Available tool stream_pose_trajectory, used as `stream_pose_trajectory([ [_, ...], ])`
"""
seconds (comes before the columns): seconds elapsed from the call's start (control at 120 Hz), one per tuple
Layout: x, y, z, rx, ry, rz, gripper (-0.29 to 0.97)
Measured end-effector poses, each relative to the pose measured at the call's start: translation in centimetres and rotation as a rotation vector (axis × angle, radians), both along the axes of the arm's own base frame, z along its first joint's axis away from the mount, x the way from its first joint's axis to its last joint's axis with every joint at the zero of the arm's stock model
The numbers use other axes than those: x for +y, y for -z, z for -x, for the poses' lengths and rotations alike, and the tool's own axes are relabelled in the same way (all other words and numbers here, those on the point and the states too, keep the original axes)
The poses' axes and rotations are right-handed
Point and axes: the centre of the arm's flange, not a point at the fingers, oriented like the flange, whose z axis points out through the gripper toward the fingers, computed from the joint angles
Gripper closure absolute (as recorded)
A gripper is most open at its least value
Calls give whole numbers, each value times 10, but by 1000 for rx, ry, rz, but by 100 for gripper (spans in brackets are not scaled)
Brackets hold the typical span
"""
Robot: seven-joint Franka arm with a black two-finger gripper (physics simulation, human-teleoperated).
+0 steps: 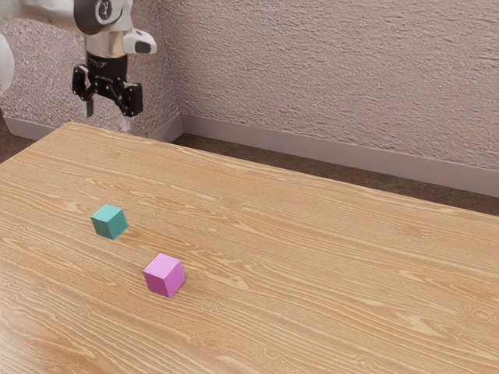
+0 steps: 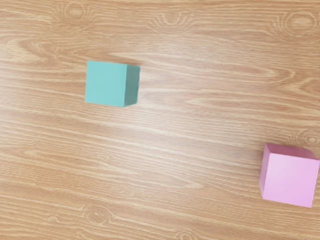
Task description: Pick up the blue block with one arm, and put the blue block on the pink block with one arm
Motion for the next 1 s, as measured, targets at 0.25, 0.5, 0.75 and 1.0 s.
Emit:
stream_pose_trajectory([
  [0.25,25,107,-12,39,42,61,0],
  [0.5,97,198,-4,64,1,89,0],
  [0.75,142,225,40,41,-20,122,0],
  [1.0,168,214,80,20,11,135,0],
])
